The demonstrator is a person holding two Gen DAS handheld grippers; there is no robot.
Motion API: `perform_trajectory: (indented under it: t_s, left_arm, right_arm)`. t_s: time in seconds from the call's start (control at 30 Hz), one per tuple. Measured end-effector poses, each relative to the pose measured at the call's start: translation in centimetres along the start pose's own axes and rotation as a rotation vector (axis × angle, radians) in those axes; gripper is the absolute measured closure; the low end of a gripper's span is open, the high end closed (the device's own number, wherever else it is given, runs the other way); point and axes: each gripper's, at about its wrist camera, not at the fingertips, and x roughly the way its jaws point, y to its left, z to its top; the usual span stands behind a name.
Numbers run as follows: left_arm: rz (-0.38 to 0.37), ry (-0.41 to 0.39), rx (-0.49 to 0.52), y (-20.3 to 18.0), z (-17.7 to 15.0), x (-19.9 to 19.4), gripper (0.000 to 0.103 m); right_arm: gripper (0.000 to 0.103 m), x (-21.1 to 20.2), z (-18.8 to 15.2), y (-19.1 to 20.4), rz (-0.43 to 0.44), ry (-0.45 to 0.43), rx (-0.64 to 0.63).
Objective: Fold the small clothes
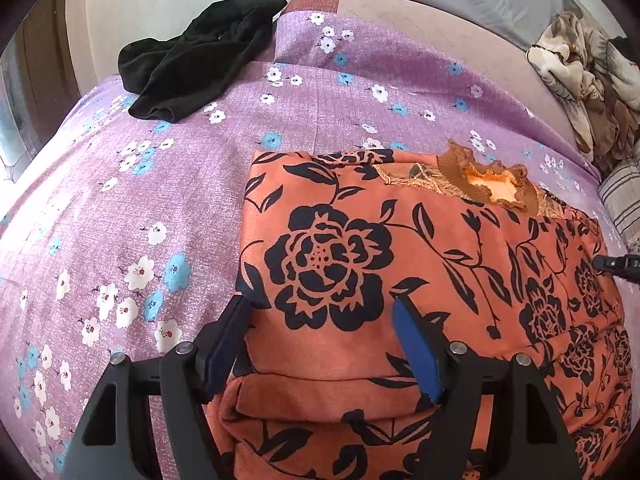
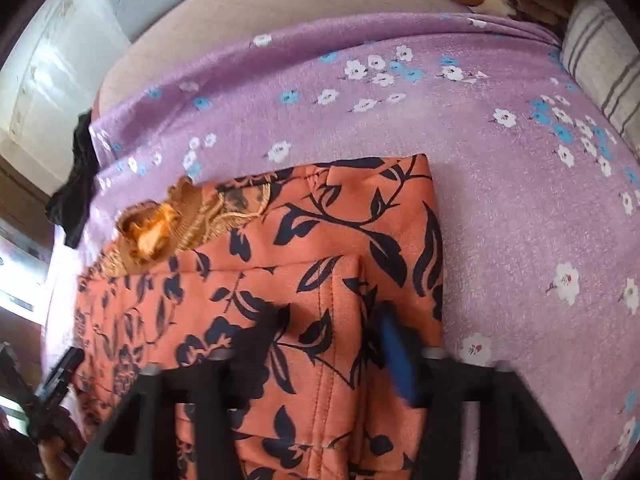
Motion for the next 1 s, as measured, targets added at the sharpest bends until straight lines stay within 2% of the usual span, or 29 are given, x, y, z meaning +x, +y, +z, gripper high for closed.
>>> perform_trajectory:
  t_s: [0.03, 0.07, 0.13, 0.17, 0.23, 0.27, 0.3, 0.33, 0.37, 0.4, 0.43, 0.47, 0.53, 0.57, 0.63, 0.67, 0.73, 0.8, 0.9, 1.0]
  left_arm:
    - [0.001, -0.005, 0.008, 0.0, 0.0, 0.0, 0.029]
    - [0.001, -0.009, 0.011, 0.1, 0.0, 0.0, 0.029]
    - [0.009, -0.008, 0.004, 0.3, -0.1, 0.3, 0.027]
    - [0.015, -0.003, -0.004, 0.5, -0.1, 0.5, 0.025]
    - [0.011, 0.01, -0.017, 0.7, 0.0, 0.4, 0.025]
    - [0.008, 0.017, -0.02, 0.8, 0.0, 0.0, 0.025]
    - [0.001, 0.013, -0.019, 0.9, 0.0, -0.6, 0.025]
    - [-0.002, 0.001, -0.013, 1.0, 0.0, -1.4, 0.025]
    - [-0.003, -0.015, -0.005, 1.1, -0.1, -2.4, 0.025]
    - [-0.016, -0.035, 0.0, 1.2, -0.3, -3.5, 0.025]
    - [-0.03, -0.056, 0.005, 1.3, -0.6, -4.6, 0.025]
    - [-0.029, -0.068, 0.012, 1.3, -1.0, -5.4, 0.025]
    - [-0.024, -0.062, 0.023, 1.4, -1.7, -6.2, 0.025]
    - [-0.021, -0.047, 0.02, 1.6, -2.2, -6.1, 0.025]
    - [0.009, 0.026, 0.002, 2.1, -3.1, -5.0, 0.025]
    - [0.018, 0.07, -0.015, 2.5, -3.5, -4.3, 0.025]
    - [0.011, 0.138, -0.062, 3.4, -4.4, -4.2, 0.025]
    - [-0.025, 0.098, -0.094, 4.1, -5.1, -6.4, 0.025]
    - [-0.063, 0.081, -0.107, 5.2, -6.7, -9.6, 0.025]
    - [-0.131, 0.138, -0.158, 7.0, -10.0, -12.1, 0.025]
  right_arm:
    - [0.092, -0.4, -0.1, 0.6, -0.022, -0.012, -0.037]
    - [0.094, -1.2, 0.0, 1.3, -0.038, -0.037, -0.072]
    - [0.094, -2.9, -0.1, 2.6, -0.115, -0.125, -0.144]
    - [0.094, -2.9, -0.2, 3.1, -0.153, -0.14, -0.18]
    - [0.089, -0.4, -0.5, 3.3, -0.197, -0.06, -0.22]
    - [0.084, 0.4, -0.6, 2.8, -0.193, -0.046, -0.21]
    - [0.075, 0.1, -0.8, 2.3, -0.174, -0.075, -0.185]
    - [0.06, -0.6, -0.9, 1.7, -0.159, -0.096, -0.146]
    - [0.027, -1.4, -1.1, 1.2, -0.154, -0.105, -0.108]
    - [0.024, -2.5, -1.4, 0.8, -0.158, -0.131, -0.08]
    - [0.024, -4.0, -1.9, 0.6, -0.154, -0.178, -0.059]
    - [0.024, -5.3, -2.4, 0.6, -0.114, -0.208, -0.046]
    - [0.024, -7.4, -3.5, 0.8, 0.021, -0.224, -0.021]
    - [0.024, -7.9, -4.1, 0.9, 0.11, -0.219, -0.006]
    - [0.025, -6.9, -4.9, 1.1, 0.275, -0.148, 0.015]
    - [0.025, -5.7, -5.5, 1.1, 0.317, -0.1, 0.035]
    - [0.032, -1.8, -6.2, -0.8, 0.303, 0.026, 0.143]
    - [0.032, -2.8, -6.4, -2.0, 0.364, -0.02, 0.237]
    - [0.031, -6.9, -6.8, -0.4, 0.339, -0.097, 0.136]
    - [0.03, -10.0, -9.1, -0.8, 0.332, -0.109, 0.101]
